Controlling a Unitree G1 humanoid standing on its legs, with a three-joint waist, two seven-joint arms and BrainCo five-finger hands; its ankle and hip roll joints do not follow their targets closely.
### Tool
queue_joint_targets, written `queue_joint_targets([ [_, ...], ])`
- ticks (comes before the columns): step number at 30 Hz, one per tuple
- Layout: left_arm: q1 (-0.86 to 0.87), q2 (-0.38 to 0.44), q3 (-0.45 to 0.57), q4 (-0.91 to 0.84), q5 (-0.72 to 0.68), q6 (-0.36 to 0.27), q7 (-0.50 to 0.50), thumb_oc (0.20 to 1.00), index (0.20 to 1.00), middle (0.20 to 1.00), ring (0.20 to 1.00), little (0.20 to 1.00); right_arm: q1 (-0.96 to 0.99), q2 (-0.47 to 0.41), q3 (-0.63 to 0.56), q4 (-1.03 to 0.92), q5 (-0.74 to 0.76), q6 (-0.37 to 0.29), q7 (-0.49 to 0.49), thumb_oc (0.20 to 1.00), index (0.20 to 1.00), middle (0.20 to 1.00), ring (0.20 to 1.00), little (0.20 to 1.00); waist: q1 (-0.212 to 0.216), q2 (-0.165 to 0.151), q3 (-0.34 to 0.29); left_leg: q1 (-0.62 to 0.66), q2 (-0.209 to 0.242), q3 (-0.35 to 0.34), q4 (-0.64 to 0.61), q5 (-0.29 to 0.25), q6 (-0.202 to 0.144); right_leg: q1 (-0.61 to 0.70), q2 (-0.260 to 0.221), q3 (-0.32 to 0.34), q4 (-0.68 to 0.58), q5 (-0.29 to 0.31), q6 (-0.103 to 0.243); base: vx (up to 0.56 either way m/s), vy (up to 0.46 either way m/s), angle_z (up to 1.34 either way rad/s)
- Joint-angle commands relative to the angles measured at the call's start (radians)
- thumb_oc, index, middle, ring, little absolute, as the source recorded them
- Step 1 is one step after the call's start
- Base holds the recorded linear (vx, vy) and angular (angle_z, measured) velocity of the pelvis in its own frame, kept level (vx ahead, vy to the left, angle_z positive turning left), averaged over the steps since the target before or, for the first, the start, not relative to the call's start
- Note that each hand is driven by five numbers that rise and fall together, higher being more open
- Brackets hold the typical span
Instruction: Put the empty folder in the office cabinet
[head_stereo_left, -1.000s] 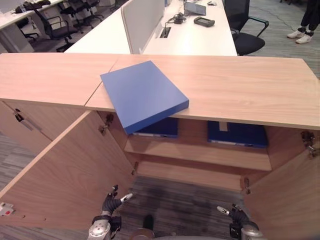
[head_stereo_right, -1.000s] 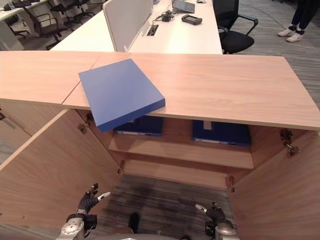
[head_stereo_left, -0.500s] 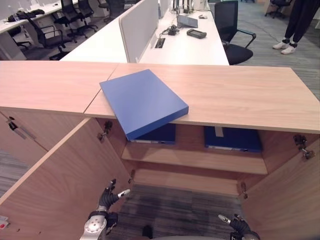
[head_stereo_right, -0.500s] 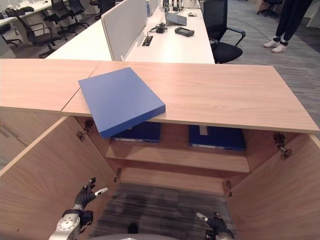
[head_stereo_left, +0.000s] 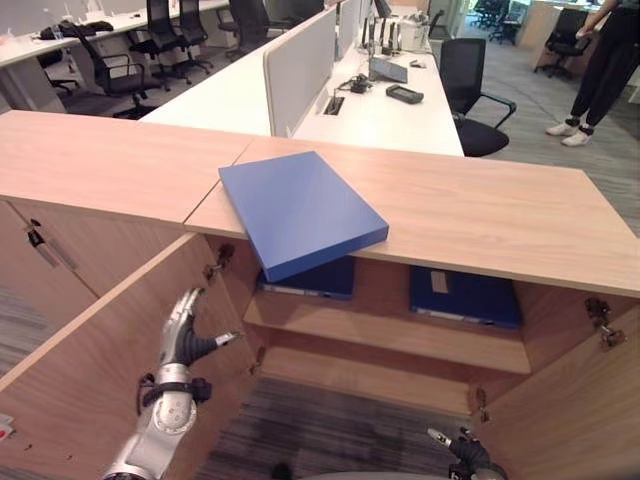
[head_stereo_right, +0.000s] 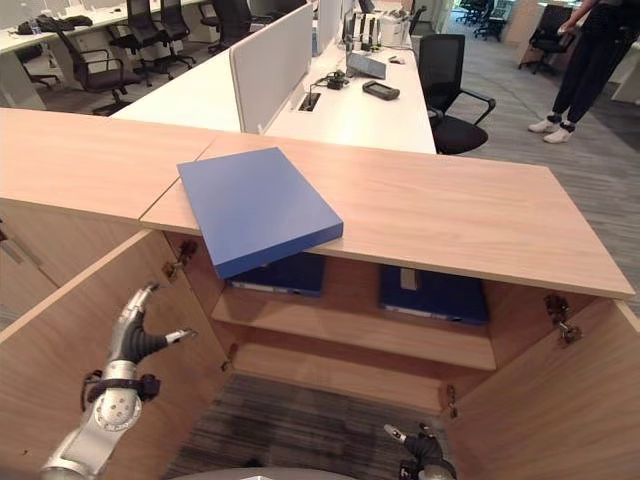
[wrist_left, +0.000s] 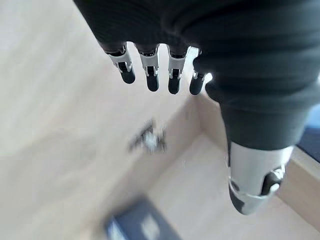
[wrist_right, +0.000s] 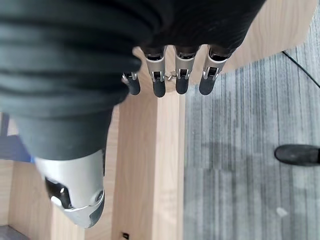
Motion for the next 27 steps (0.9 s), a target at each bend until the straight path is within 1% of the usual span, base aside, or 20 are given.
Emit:
queue_joint_targets([
  [1,-0.056,0.050,0.086,-0.069,0.142,0.018,0.118,1.000,1.000,1.000,1.000,1.000,-0.029,0.027,0.013,-0.017,0.045,-0.037,-0.003,1.000,1.000,1.000,1.000,1.000,0.023,-0.003,0.026,0.109,0.010,-0.021,0.022,-0.178,-0.017,-0.059,-0.019,0.005,0.049,0.018,0.056,0.00,0.000,0.00],
  [2,-0.054,0.051,0.087,-0.070,0.144,0.019,0.119,1.000,1.000,1.000,1.000,1.000,-0.029,0.028,0.014,-0.016,0.045,-0.038,-0.002,1.000,1.000,1.000,1.000,1.000,0.023,-0.004,0.025,0.109,0.010,-0.021,0.022,-0.178,-0.017,-0.059,-0.019,0.006,0.049,0.019,0.056,0.00,0.000,0.00],
  [4,-0.054,0.071,0.101,-0.085,0.195,0.038,0.143,1.000,1.000,1.000,1.000,1.000,-0.024,0.030,0.015,-0.014,0.044,-0.038,-0.001,1.000,1.000,1.000,1.000,1.000,0.021,-0.003,0.022,0.110,0.009,-0.017,0.021,-0.179,-0.017,-0.059,-0.021,0.009,0.045,0.022,0.059,-0.01,0.010,-0.02],
  [5,-0.059,0.087,0.103,-0.094,0.217,0.045,0.148,1.000,1.000,1.000,1.000,1.000,-0.024,0.028,0.012,-0.014,0.049,-0.039,0.001,1.000,1.000,1.000,1.000,1.000,0.018,-0.002,0.021,0.111,0.008,-0.015,0.020,-0.180,-0.017,-0.060,-0.022,0.011,0.044,0.024,0.060,-0.04,0.036,-0.05],
  [6,-0.071,0.121,0.110,-0.119,0.263,0.055,0.155,1.000,1.000,1.000,1.000,1.000,-0.022,0.029,0.007,-0.011,0.057,-0.039,0.003,1.000,1.000,1.000,1.000,1.000,0.014,-0.001,0.019,0.111,0.004,-0.011,0.018,-0.180,-0.016,-0.063,-0.023,0.014,0.042,0.029,0.064,-0.04,0.035,-0.08],
  [8,-0.077,0.140,0.112,-0.133,0.285,0.059,0.162,1.000,1.000,1.000,1.000,1.000,-0.021,0.030,0.012,-0.011,0.054,-0.040,0.004,1.000,1.000,1.000,1.000,1.000,0.011,-0.001,0.015,0.114,0.004,-0.005,0.017,-0.183,-0.015,-0.062,-0.024,0.017,0.039,0.030,0.066,-0.02,0.018,-0.08],
  [9,-0.077,0.140,0.112,-0.133,0.285,0.059,0.162,1.000,1.000,1.000,1.000,1.000,-0.020,0.030,0.012,-0.011,0.054,-0.040,0.004,1.000,1.000,1.000,1.000,1.000,0.011,-0.001,0.015,0.114,0.004,-0.005,0.017,-0.183,-0.015,-0.062,-0.024,0.017,0.039,0.030,0.066,-0.01,0.008,-0.07],
  [11,-0.087,0.166,0.110,-0.140,0.303,0.058,0.157,1.000,1.000,1.000,1.000,1.000,-0.020,0.030,0.016,-0.008,0.051,-0.039,0.010,1.000,1.000,1.000,1.000,1.000,0.007,0.000,0.012,0.115,0.002,-0.003,0.016,-0.183,-0.013,-0.064,-0.025,0.021,0.037,0.033,0.067,-0.04,0.012,-0.06],
  [13,-0.105,0.189,0.108,-0.153,0.317,0.054,0.153,1.000,1.000,1.000,1.000,1.000,-0.022,0.029,0.018,-0.006,0.051,-0.040,0.012,1.000,1.000,1.000,1.000,1.000,0.003,0.001,0.013,0.112,0.000,0.000,0.016,-0.172,-0.012,-0.070,-0.028,0.025,0.039,0.044,0.067,-0.06,0.021,-0.07],
  [14,-0.124,0.225,0.104,-0.174,0.331,0.043,0.146,1.000,1.000,1.000,1.000,1.000,-0.022,0.027,0.022,-0.006,0.055,-0.040,0.018,1.000,1.000,1.000,1.000,1.000,-0.004,0.004,0.009,0.117,0.000,0.006,0.013,-0.173,-0.013,-0.069,-0.028,0.029,0.035,0.046,0.069,-0.01,0.019,-0.08],
  [15,-0.125,0.226,0.103,-0.174,0.331,0.043,0.146,1.000,1.000,1.000,1.000,1.000,-0.022,0.028,0.021,-0.005,0.055,-0.040,0.018,1.000,1.000,1.000,1.000,1.000,-0.003,0.004,0.009,0.117,0.000,0.006,0.013,-0.174,-0.013,-0.068,-0.028,0.030,0.034,0.046,0.069,-0.01,0.015,-0.08],
  [16,-0.142,0.247,0.102,-0.184,0.332,0.042,0.146,1.000,1.000,1.000,1.000,1.000,-0.025,0.028,0.027,-0.003,0.057,-0.042,0.021,1.000,1.000,1.000,1.000,1.000,-0.007,0.005,0.008,0.119,0.000,0.009,0.012,-0.174,-0.013,-0.067,-0.028,0.032,0.032,0.047,0.069,0.04,0.005,-0.13],
  [17,-0.176,0.276,0.080,-0.194,0.338,0.030,0.133,1.000,1.000,1.000,1.000,1.000,-0.027,0.027,0.029,0.004,0.063,-0.041,0.024,1.000,1.000,1.000,1.000,1.000,-0.014,0.009,0.002,0.126,0.002,0.010,0.012,-0.186,-0.014,-0.059,-0.027,0.036,0.025,0.041,0.072,0.04,0.005,-0.10],
  [20,-0.216,0.293,0.060,-0.198,0.327,0.026,0.123,1.000,1.000,1.000,1.000,1.000,-0.029,0.031,0.037,0.005,0.067,-0.041,0.029,1.000,1.000,1.000,1.000,1.000,-0.024,0.013,-0.002,0.129,0.003,0.016,0.012,-0.186,-0.015,-0.059,-0.027,0.040,0.022,0.043,0.073,0.00,0.005,-0.03],
  [21,-0.219,0.293,0.058,-0.195,0.326,0.026,0.123,1.000,1.000,1.000,1.000,1.000,-0.029,0.031,0.036,0.004,0.067,-0.041,0.028,1.000,1.000,1.000,1.000,1.000,-0.023,0.013,0.001,0.124,0.001,0.016,0.012,-0.175,-0.014,-0.065,-0.029,0.040,0.026,0.052,0.071,-0.04,0.003,-0.01],
  [23,-0.246,0.295,0.035,-0.188,0.318,0.016,0.112,1.000,1.000,1.000,1.000,1.000,-0.030,0.028,0.036,0.008,0.063,-0.039,0.028,1.000,1.000,1.000,1.000,1.000,-0.026,0.014,0.000,0.125,0.001,0.017,0.012,-0.175,-0.014,-0.064,-0.028,0.041,0.025,0.051,0.072,0.00,-0.001,-0.01],
  [24,-0.250,0.302,0.029,-0.192,0.323,0.013,0.108,1.000,1.000,1.000,1.000,1.000,-0.031,0.027,0.034,0.011,0.064,-0.039,0.026,1.000,1.000,1.000,1.000,1.000,-0.028,0.016,-0.004,0.131,0.002,0.017,0.012,-0.187,-0.014,-0.058,-0.026,0.043,0.021,0.042,0.073,0.04,0.000,-0.02],
  [25,-0.267,0.307,0.012,-0.189,0.321,0.008,0.103,1.000,1.000,1.000,1.000,1.000,-0.032,0.030,0.034,0.012,0.069,-0.039,0.029,1.000,1.000,1.000,1.000,1.000,-0.031,0.018,-0.004,0.133,0.003,0.018,0.012,-0.187,-0.014,-0.057,-0.026,0.044,0.021,0.043,0.074,0.03,-0.002,-0.02],
  [27,-0.285,0.308,-0.010,-0.169,0.321,0.010,0.100,1.000,1.000,1.000,1.000,1.000,-0.033,0.031,0.036,0.014,0.068,-0.039,0.029,1.000,1.000,1.000,1.000,1.000,-0.035,0.019,-0.004,0.134,0.004,0.021,0.012,-0.187,-0.014,-0.057,-0.026,0.046,0.021,0.044,0.075,-0.01,0.002,-0.05],
])
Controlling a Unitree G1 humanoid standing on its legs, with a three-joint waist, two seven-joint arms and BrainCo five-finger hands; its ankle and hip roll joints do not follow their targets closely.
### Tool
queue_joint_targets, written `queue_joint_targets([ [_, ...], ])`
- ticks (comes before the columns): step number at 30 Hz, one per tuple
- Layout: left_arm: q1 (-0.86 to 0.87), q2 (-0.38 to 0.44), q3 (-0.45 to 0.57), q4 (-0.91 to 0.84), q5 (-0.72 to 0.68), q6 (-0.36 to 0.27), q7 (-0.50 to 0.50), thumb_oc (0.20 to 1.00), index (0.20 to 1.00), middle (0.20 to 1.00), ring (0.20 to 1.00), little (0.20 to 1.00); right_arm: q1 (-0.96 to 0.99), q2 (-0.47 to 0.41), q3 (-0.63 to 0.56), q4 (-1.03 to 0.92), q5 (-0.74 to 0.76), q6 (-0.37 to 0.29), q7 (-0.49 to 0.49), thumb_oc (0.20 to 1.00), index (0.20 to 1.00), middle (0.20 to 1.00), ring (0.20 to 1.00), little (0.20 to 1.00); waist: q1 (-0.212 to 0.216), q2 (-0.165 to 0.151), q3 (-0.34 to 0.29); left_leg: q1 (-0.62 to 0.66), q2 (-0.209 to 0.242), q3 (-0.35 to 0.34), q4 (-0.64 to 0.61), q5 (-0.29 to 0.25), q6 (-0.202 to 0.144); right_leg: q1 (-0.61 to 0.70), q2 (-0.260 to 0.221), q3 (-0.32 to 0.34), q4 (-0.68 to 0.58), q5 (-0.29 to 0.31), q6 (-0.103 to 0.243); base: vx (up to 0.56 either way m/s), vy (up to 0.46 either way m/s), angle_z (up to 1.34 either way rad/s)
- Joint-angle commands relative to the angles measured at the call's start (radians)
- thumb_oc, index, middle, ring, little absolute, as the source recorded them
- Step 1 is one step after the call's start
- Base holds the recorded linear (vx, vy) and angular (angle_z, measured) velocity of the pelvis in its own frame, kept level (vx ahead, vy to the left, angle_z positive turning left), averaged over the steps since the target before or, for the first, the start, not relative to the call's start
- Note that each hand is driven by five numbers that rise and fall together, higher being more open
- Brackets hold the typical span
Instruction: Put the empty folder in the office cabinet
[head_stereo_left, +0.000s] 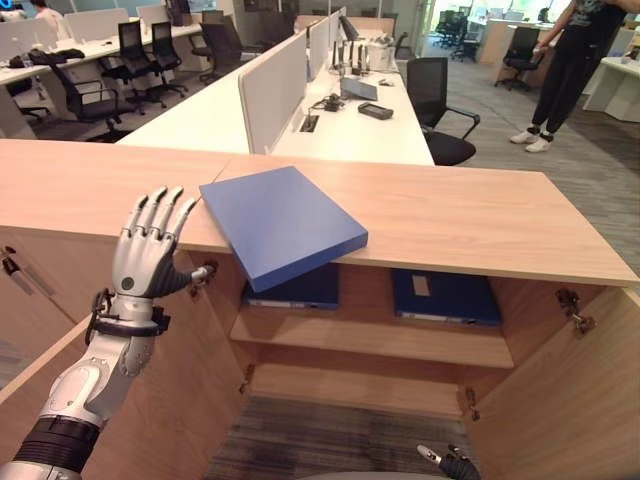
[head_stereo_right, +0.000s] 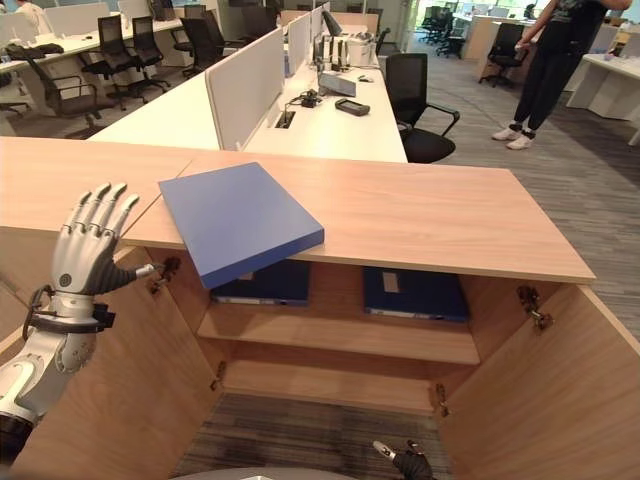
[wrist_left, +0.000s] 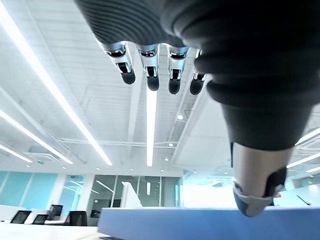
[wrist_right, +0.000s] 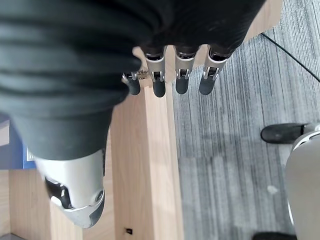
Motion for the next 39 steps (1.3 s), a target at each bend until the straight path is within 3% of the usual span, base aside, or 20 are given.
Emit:
queue_joint_targets([
  [1,-0.122,0.039,-0.007,0.031,0.011,-0.005,0.005,1.000,1.000,1.000,1.000,1.000,-0.080,0.005,0.008,0.011,0.029,-0.032,0.002,1.000,1.000,1.000,1.000,1.000,0.013,0.001,0.030,0.110,0.002,-0.025,0.013,-0.177,-0.015,-0.055,-0.021,-0.001,0.021,0.039,0.072,-0.06,0.008,-0.05],
  [14,-0.224,0.056,-0.153,0.093,0.039,-0.013,-0.050,1.000,1.000,1.000,1.000,1.000,-0.075,0.005,-0.012,0.027,0.058,-0.031,-0.001,1.000,1.000,1.000,1.000,1.000,-0.009,0.004,0.024,0.113,0.002,-0.011,0.013,-0.179,-0.012,-0.061,-0.022,0.017,0.019,0.043,0.077,-0.01,0.003,-0.02],
  [39,-0.240,0.070,-0.199,0.143,0.028,-0.027,-0.092,1.000,1.000,1.000,1.000,1.000,-0.079,0.008,-0.050,0.045,0.142,-0.038,-0.002,1.000,1.000,1.000,1.000,1.000,-0.017,0.004,0.023,0.117,0.003,0.003,0.013,-0.180,-0.011,-0.061,-0.016,0.025,0.015,0.043,0.079,0.00,0.003,-0.02],
])
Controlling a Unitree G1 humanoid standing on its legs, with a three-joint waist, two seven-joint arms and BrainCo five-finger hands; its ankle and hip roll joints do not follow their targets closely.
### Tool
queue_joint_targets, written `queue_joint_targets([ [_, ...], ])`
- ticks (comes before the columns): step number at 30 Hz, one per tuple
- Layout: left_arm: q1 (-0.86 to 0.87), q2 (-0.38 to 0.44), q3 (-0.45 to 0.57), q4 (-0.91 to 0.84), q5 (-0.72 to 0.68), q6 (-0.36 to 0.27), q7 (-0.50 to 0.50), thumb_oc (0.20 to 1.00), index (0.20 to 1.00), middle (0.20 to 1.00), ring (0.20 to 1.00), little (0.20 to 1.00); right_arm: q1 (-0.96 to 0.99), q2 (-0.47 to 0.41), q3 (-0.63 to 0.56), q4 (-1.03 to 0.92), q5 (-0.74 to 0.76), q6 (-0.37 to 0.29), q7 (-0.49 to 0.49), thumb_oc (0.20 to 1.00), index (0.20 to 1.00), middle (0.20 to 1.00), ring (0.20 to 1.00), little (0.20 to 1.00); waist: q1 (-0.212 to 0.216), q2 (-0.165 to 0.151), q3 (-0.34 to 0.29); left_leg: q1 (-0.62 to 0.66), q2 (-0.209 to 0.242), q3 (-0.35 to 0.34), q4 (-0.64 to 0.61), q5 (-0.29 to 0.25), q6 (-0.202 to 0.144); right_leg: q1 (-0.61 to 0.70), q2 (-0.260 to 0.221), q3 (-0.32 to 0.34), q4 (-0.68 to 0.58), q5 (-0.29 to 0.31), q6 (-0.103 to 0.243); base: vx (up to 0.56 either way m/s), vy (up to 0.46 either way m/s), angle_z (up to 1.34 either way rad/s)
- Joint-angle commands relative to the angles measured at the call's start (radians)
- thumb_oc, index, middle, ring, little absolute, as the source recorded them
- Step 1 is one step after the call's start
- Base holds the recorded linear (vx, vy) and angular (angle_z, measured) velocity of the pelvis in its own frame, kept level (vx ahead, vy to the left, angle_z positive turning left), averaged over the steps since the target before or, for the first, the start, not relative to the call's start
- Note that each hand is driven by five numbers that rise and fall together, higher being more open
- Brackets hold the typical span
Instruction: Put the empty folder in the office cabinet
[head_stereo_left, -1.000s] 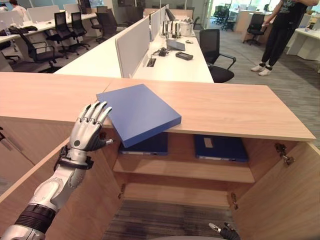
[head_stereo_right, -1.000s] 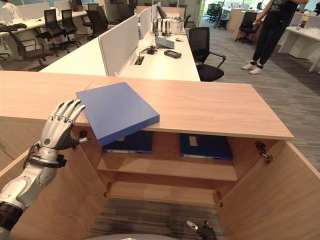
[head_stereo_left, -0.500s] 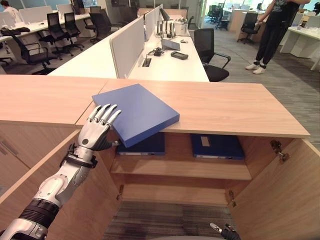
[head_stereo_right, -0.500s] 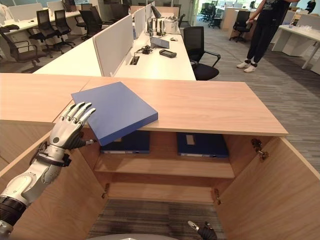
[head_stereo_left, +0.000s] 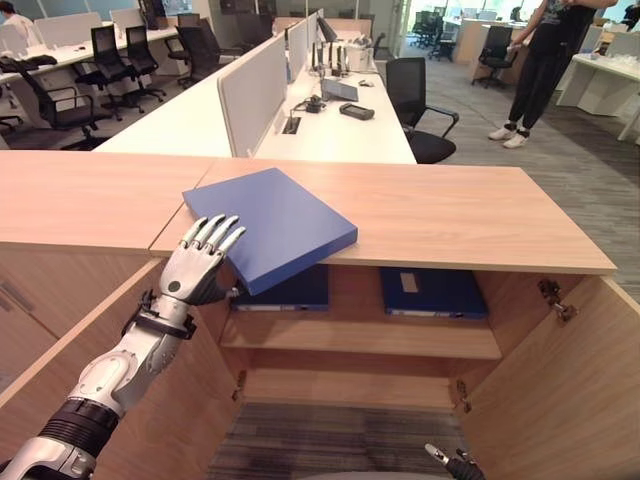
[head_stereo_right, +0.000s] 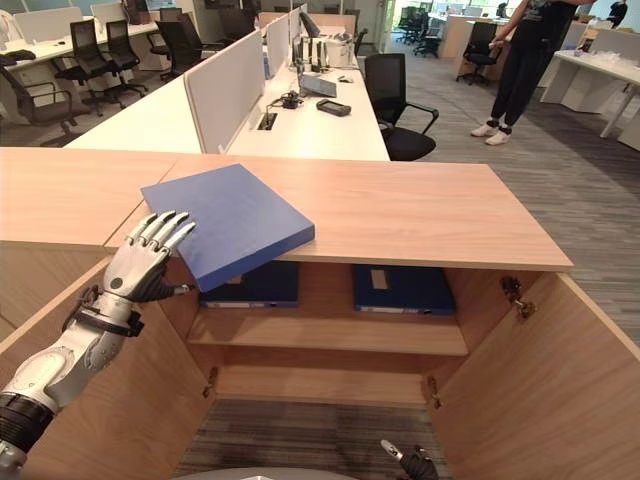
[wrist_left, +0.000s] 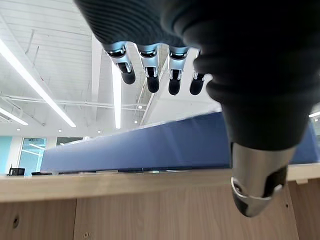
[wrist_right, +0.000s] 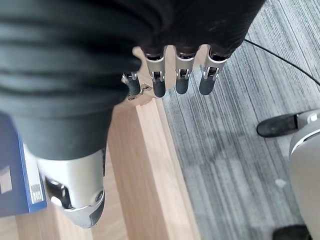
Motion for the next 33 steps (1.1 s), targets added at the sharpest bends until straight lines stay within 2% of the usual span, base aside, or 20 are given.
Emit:
queue_joint_targets([
  [1,-0.134,0.056,0.013,0.038,-0.009,0.000,0.017,1.000,1.000,1.000,1.000,1.000,-0.082,0.008,-0.014,0.038,0.026,-0.037,-0.001,1.000,1.000,1.000,1.000,1.000,0.003,0.004,0.030,0.109,-0.002,-0.030,0.013,-0.177,-0.011,-0.050,-0.016,-0.007,0.016,0.035,0.076,0.00,0.000,0.00],
  [13,-0.162,0.030,0.001,0.057,-0.012,0.011,0.023,1.000,1.000,1.000,1.000,1.000,-0.083,0.014,-0.009,0.043,0.027,-0.034,0.001,1.000,1.000,1.000,1.000,1.000,-0.004,0.004,0.032,0.112,-0.002,-0.028,0.013,-0.180,-0.009,-0.051,-0.017,-0.004,0.017,0.034,0.075,0.00,0.000,0.00],
  [17,-0.183,0.035,-0.008,0.053,-0.012,0.013,0.019,1.000,1.000,1.000,1.000,1.000,-0.083,0.013,-0.005,0.048,0.021,-0.029,0.005,1.000,1.000,1.000,1.000,1.000,-0.005,0.004,0.034,0.106,-0.003,-0.026,0.013,-0.165,-0.009,-0.057,-0.019,-0.003,0.019,0.044,0.073,0.00,0.000,0.00],
  [19,-0.193,0.033,-0.011,0.051,-0.011,0.016,0.023,1.000,1.000,1.000,1.000,1.000,-0.080,0.013,-0.004,0.053,0.020,-0.027,0.006,1.000,1.000,1.000,1.000,1.000,-0.006,0.006,0.032,0.113,-0.001,-0.026,0.013,-0.179,-0.009,-0.050,-0.017,-0.003,0.017,0.034,0.075,0.02,-0.002,-0.01],
  [23,-0.207,0.034,-0.018,0.040,-0.008,0.013,0.019,1.000,1.000,1.000,1.000,1.000,-0.079,0.014,-0.006,0.060,0.020,-0.026,0.005,1.000,1.000,1.000,1.000,1.000,-0.008,0.005,0.033,0.105,-0.002,-0.026,0.013,-0.166,-0.009,-0.059,-0.019,-0.002,0.019,0.043,0.073,-0.01,0.000,-0.01],
  [24,-0.208,0.034,-0.021,0.040,-0.008,0.013,0.017,1.000,1.000,1.000,1.000,1.000,-0.078,0.014,-0.007,0.062,0.020,-0.026,0.006,1.000,1.000,1.000,1.000,1.000,-0.009,0.006,0.030,0.112,-0.001,-0.026,0.013,-0.180,-0.009,-0.052,-0.017,-0.002,0.017,0.033,0.075,-0.04,0.001,-0.01],
  [25,-0.210,0.033,-0.023,0.040,-0.008,0.011,0.017,1.000,1.000,1.000,1.000,1.000,-0.078,0.014,-0.008,0.065,0.022,-0.026,0.005,1.000,1.000,1.000,1.000,1.000,-0.009,0.005,0.032,0.106,-0.003,-0.025,0.013,-0.167,-0.008,-0.058,-0.019,-0.002,0.019,0.043,0.073,0.05,-0.002,0.00],
  [26,-0.211,0.032,-0.025,0.041,-0.009,0.010,0.016,1.000,1.000,1.000,1.000,1.000,-0.079,0.014,-0.008,0.066,0.022,-0.025,0.005,1.000,1.000,1.000,1.000,1.000,-0.010,0.007,0.029,0.112,-0.001,-0.026,0.013,-0.180,-0.009,-0.051,-0.017,-0.002,0.017,0.033,0.074,0.00,0.000,0.00],
  [28,-0.217,0.030,-0.032,0.043,-0.008,0.009,0.014,1.000,1.000,1.000,1.000,1.000,-0.079,0.015,-0.008,0.063,0.022,-0.025,0.005,1.000,1.000,1.000,1.000,1.000,-0.012,0.006,0.032,0.107,-0.003,-0.024,0.013,-0.167,-0.008,-0.058,-0.018,-0.001,0.019,0.043,0.073,0.00,0.000,0.00],
  [32,-0.222,0.026,-0.035,0.038,-0.008,0.010,0.009,1.000,1.000,1.000,1.000,1.000,-0.082,0.016,-0.006,0.061,0.022,-0.025,0.006,1.000,1.000,1.000,1.000,1.000,-0.012,0.007,0.031,0.111,-0.001,-0.023,0.013,-0.178,-0.009,-0.053,-0.016,0.001,0.018,0.033,0.075,-0.01,-0.001,0.00],
  [33,-0.221,0.024,-0.034,0.038,-0.009,0.008,0.009,1.000,1.000,1.000,1.000,1.000,-0.082,0.017,-0.007,0.060,0.023,-0.026,0.006,1.000,1.000,1.000,1.000,1.000,-0.012,0.006,0.033,0.106,-0.003,-0.022,0.013,-0.167,-0.008,-0.059,-0.018,0.001,0.020,0.043,0.073,0.04,-0.006,-0.01],
])
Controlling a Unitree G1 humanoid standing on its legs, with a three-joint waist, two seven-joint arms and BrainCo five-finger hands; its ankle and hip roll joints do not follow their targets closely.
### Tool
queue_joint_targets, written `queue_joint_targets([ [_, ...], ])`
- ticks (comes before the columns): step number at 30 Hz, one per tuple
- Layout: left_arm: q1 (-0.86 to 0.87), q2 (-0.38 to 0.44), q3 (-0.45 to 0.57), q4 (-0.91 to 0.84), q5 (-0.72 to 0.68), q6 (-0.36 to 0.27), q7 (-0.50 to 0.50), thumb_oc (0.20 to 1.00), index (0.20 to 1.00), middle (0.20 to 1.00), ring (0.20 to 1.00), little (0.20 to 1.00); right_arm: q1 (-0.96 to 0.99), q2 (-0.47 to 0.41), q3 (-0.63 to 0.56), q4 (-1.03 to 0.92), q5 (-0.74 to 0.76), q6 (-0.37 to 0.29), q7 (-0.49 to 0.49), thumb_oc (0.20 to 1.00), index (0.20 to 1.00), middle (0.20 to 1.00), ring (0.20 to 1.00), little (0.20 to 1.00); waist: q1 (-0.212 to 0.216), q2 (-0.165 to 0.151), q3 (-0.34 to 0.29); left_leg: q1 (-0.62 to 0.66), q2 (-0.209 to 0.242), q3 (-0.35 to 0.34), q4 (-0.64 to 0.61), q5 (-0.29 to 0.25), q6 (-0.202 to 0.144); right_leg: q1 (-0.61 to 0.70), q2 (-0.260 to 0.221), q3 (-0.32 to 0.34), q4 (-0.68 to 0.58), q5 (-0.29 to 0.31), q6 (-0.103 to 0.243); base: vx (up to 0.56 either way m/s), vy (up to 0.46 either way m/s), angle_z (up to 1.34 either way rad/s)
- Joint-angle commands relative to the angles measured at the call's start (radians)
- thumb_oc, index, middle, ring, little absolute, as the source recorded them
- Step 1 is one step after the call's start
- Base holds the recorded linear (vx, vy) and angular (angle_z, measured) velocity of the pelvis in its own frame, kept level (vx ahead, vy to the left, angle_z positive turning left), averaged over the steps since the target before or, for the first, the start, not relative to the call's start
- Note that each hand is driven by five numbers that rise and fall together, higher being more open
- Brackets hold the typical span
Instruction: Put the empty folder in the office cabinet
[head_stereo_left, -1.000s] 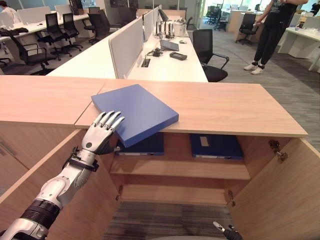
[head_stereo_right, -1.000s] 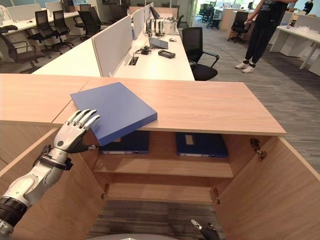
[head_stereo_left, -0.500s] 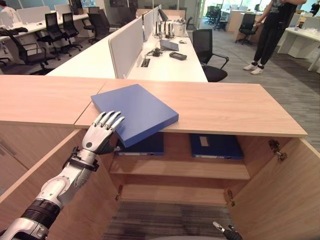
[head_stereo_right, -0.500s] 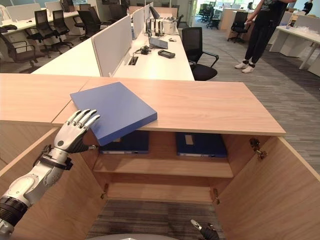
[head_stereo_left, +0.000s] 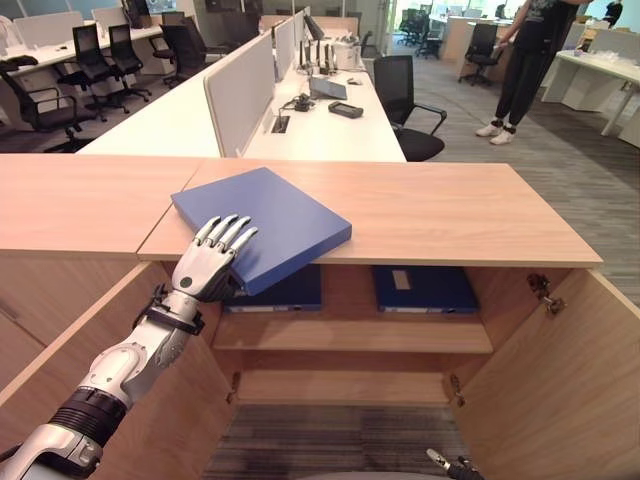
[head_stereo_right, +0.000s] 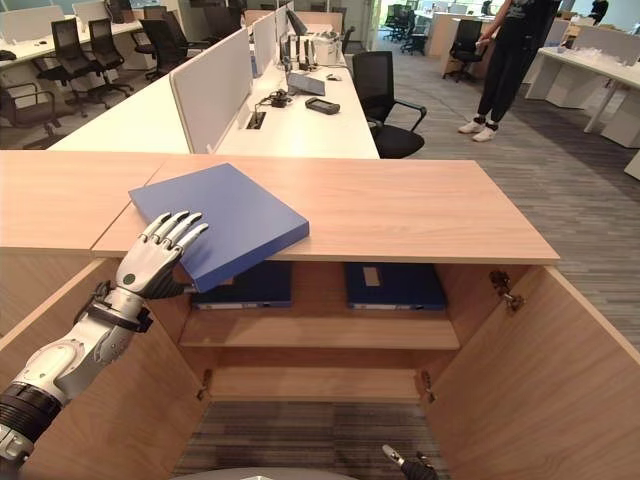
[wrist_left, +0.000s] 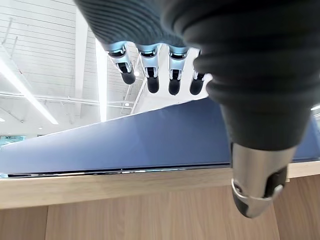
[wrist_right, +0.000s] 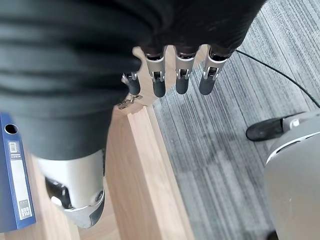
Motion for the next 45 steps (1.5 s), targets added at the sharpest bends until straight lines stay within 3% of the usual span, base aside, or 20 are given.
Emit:
queue_joint_targets([
  [1,-0.155,0.025,0.016,0.028,-0.009,0.000,0.019,1.000,1.000,1.000,1.000,1.000,-0.082,0.015,-0.007,0.030,0.023,-0.027,0.003,1.000,1.000,1.000,1.000,1.000,0.014,0.008,0.028,0.112,-0.004,-0.031,0.013,-0.179,-0.008,-0.047,-0.018,-0.009,0.018,0.031,0.075,-0.04,-0.004,-0.01],
  [8,-0.158,0.019,0.005,0.038,-0.012,-0.001,0.014,1.000,1.000,1.000,1.000,1.000,-0.085,0.017,-0.014,0.029,0.040,-0.029,0.003,1.000,1.000,1.000,1.000,1.000,0.010,0.010,0.027,0.111,-0.005,-0.030,0.013,-0.178,-0.007,-0.049,-0.018,-0.008,0.017,0.032,0.075,0.01,0.000,-0.01],
  [9,-0.161,0.019,0.001,0.039,-0.013,-0.002,0.011,0.442,0.442,0.442,0.442,0.442,-0.087,0.017,-0.015,0.030,0.042,-0.030,0.002,1.000,1.000,1.000,1.000,1.000,0.010,0.011,0.027,0.111,-0.005,-0.030,0.013,-0.178,-0.007,-0.049,-0.018,-0.008,0.017,0.031,0.075,0.00,0.000,0.00],
  [10,-0.160,0.020,0.001,0.039,-0.014,-0.003,0.009,0.200,0.200,0.200,0.200,0.200,-0.087,0.017,-0.017,0.029,0.046,-0.030,0.002,1.000,1.000,1.000,1.000,1.000,0.009,0.010,0.030,0.106,-0.007,-0.029,0.013,-0.166,-0.006,-0.055,-0.020,-0.008,0.020,0.041,0.073,0.00,0.000,0.00],
  [36,-0.159,0.020,0.027,0.014,-0.061,-0.021,-0.009,0.200,0.200,0.200,0.200,0.200,-0.096,0.015,-0.025,0.027,0.066,-0.032,0.004,1.000,1.000,1.000,1.000,1.000,0.011,0.009,0.026,0.109,-0.005,-0.031,0.013,-0.167,-0.007,-0.054,-0.020,-0.010,0.022,0.038,0.073,0.00,0.000,0.00],
  [45,-0.203,0.006,0.216,-0.217,-0.172,-0.036,0.041,0.200,0.200,0.200,0.200,0.200,-0.105,0.032,-0.017,0.042,0.050,-0.023,0.006,1.000,1.000,1.000,1.000,1.000,0.023,0.008,0.021,0.106,-0.005,-0.041,0.013,-0.165,-0.008,-0.049,-0.021,-0.018,0.019,0.035,0.069,-0.01,-0.004,0.00],
])
